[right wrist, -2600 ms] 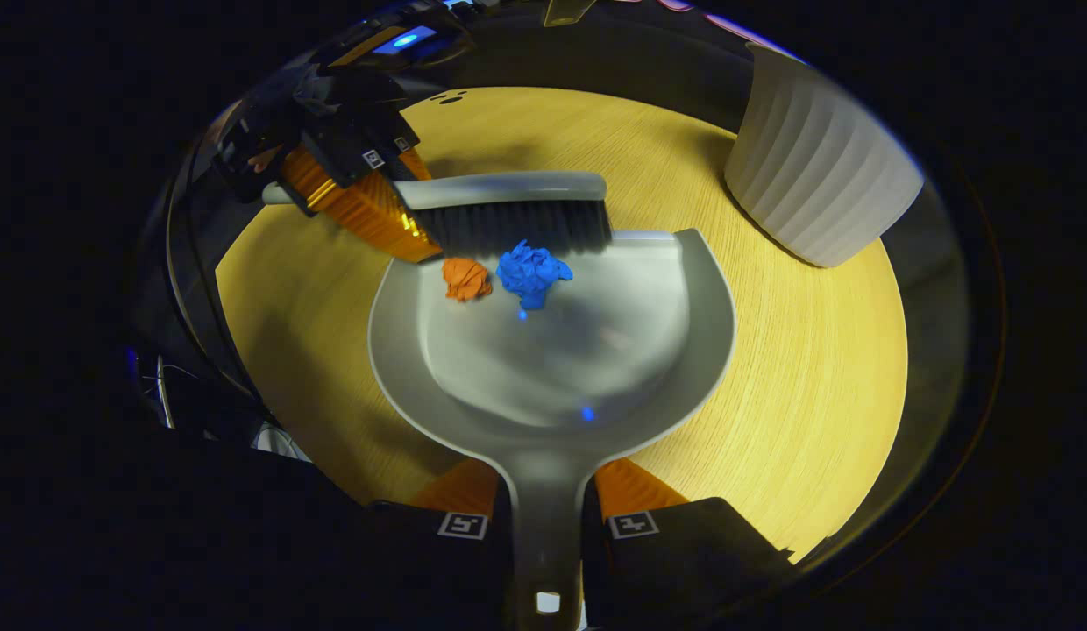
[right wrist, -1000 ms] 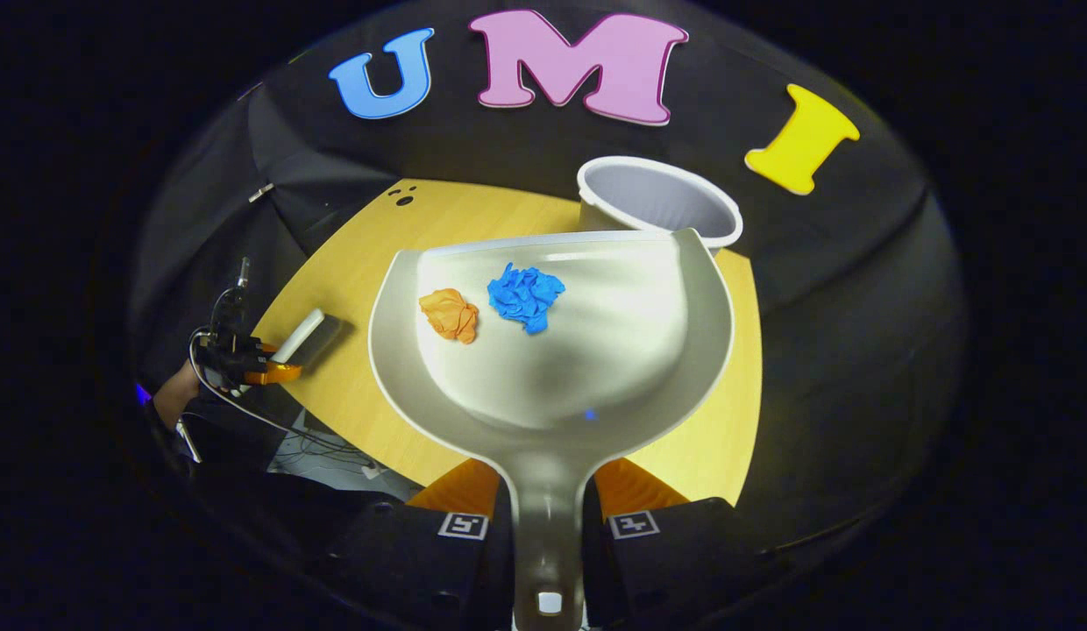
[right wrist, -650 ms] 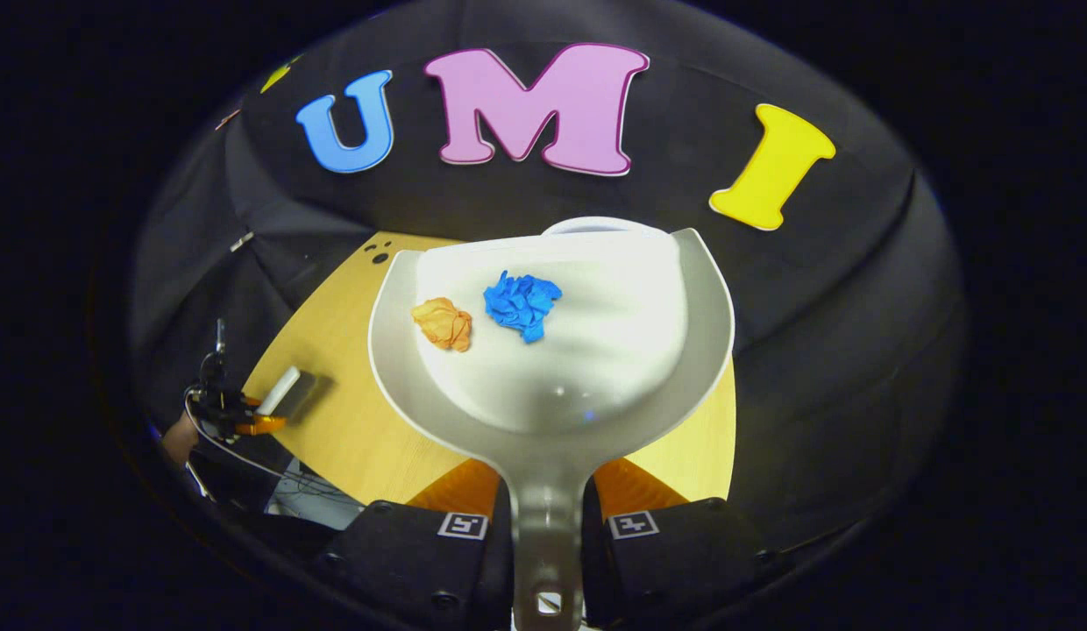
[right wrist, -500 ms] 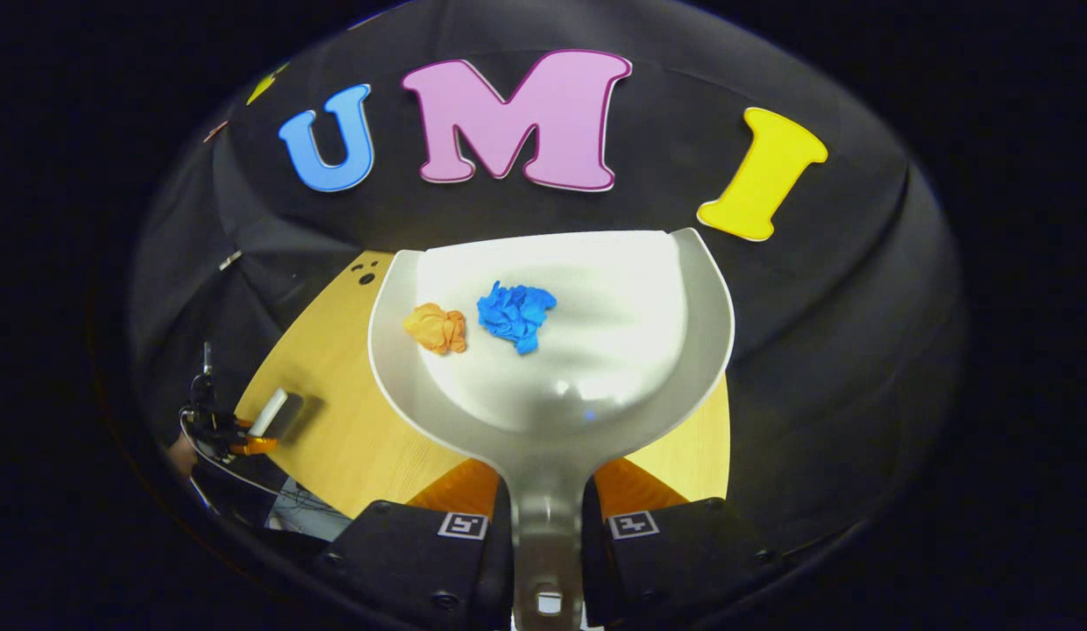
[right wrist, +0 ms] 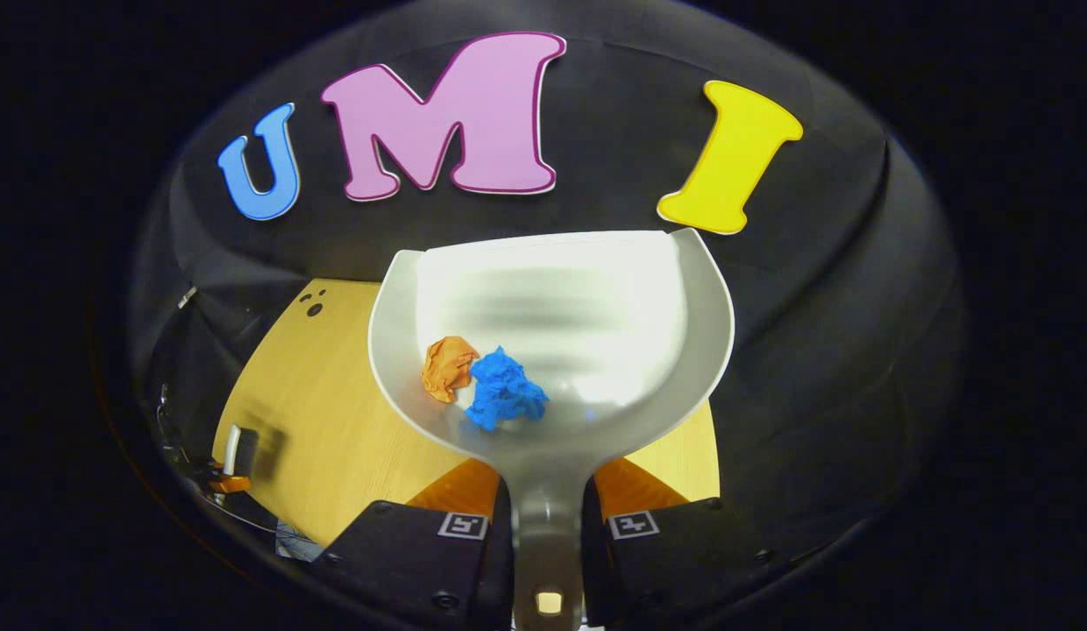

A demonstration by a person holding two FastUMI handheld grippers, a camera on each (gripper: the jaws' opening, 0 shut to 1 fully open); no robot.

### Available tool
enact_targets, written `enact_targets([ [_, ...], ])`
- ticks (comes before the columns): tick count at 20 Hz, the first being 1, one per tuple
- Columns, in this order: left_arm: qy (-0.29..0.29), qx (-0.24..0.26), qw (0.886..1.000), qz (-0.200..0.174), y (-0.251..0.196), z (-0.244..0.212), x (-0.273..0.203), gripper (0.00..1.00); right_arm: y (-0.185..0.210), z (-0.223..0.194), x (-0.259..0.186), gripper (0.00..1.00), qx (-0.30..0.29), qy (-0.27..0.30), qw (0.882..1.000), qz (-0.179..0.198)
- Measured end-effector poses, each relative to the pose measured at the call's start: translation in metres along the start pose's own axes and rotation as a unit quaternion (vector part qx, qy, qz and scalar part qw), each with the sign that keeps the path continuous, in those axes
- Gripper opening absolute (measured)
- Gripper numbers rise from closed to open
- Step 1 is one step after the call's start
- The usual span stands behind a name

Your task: Pick up the small broom and dustpan from the desktop, sweep the trash into the dustpan with the broom, and then empty the trash into the garbage bin.

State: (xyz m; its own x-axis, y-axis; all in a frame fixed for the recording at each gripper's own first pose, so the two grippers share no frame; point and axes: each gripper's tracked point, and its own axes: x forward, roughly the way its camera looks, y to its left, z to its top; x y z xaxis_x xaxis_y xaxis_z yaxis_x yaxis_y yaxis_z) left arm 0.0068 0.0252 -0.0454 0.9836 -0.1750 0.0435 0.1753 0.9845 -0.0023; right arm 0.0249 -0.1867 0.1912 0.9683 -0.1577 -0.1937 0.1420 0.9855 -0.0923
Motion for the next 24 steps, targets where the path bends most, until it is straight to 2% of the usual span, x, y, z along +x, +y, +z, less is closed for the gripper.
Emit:
enact_targets([
  [8, 0.004, -0.047, 0.999, 0.008, 0.015, -0.001, 0.006, 0.28, -0.036, 0.028, 0.048, 0.35, -0.054, -0.009, 0.995, -0.083],
  [10, 0.003, -0.060, 0.998, 0.012, 0.021, -0.002, 0.006, 0.29, -0.046, 0.029, 0.057, 0.31, -0.078, -0.007, 0.991, -0.109],
  [11, 0.003, -0.066, 0.998, 0.014, 0.024, -0.001, 0.007, 0.28, -0.050, 0.028, 0.061, 0.35, -0.091, -0.004, 0.988, -0.123],
  [12, 0.003, -0.072, 0.997, 0.017, 0.027, 0.000, 0.008, 0.28, -0.055, 0.026, 0.066, 0.31, -0.106, -0.001, 0.984, -0.140],
  [13, 0.002, -0.079, 0.997, 0.019, 0.030, 0.001, 0.009, 0.28, -0.061, 0.024, 0.069, 0.35, -0.122, 0.000, 0.980, -0.158],
  [16, 0.000, -0.097, 0.995, 0.022, 0.035, 0.004, 0.011, 0.28, -0.069, 0.026, 0.071, 0.35, -0.165, -0.009, 0.966, -0.197],
  [17, -0.001, -0.100, 0.995, 0.025, 0.037, 0.004, 0.013, 0.28, -0.072, 0.026, 0.073, 0.31, -0.178, -0.013, 0.962, -0.206],
  [18, 0.000, -0.102, 0.994, 0.026, 0.039, 0.005, 0.013, 0.28, -0.074, 0.026, 0.073, 0.35, -0.193, -0.017, 0.957, -0.218],
  [19, 0.001, -0.103, 0.994, 0.028, 0.040, 0.004, 0.012, 0.28, -0.075, 0.027, 0.073, 0.31, -0.207, -0.025, 0.950, -0.231],
  [21, 0.005, -0.101, 0.994, 0.032, 0.043, 0.006, 0.014, 0.28, -0.076, 0.030, 0.072, 0.35, -0.246, -0.034, 0.934, -0.256],
  [23, 0.010, -0.097, 0.994, 0.037, 0.045, 0.007, 0.017, 0.28, -0.077, 0.035, 0.070, 0.35, -0.292, -0.043, 0.915, -0.276],
  [24, 0.011, -0.095, 0.995, 0.042, 0.047, 0.008, 0.018, 0.28, -0.078, 0.037, 0.068, 0.31, -0.313, -0.047, 0.905, -0.284],
])
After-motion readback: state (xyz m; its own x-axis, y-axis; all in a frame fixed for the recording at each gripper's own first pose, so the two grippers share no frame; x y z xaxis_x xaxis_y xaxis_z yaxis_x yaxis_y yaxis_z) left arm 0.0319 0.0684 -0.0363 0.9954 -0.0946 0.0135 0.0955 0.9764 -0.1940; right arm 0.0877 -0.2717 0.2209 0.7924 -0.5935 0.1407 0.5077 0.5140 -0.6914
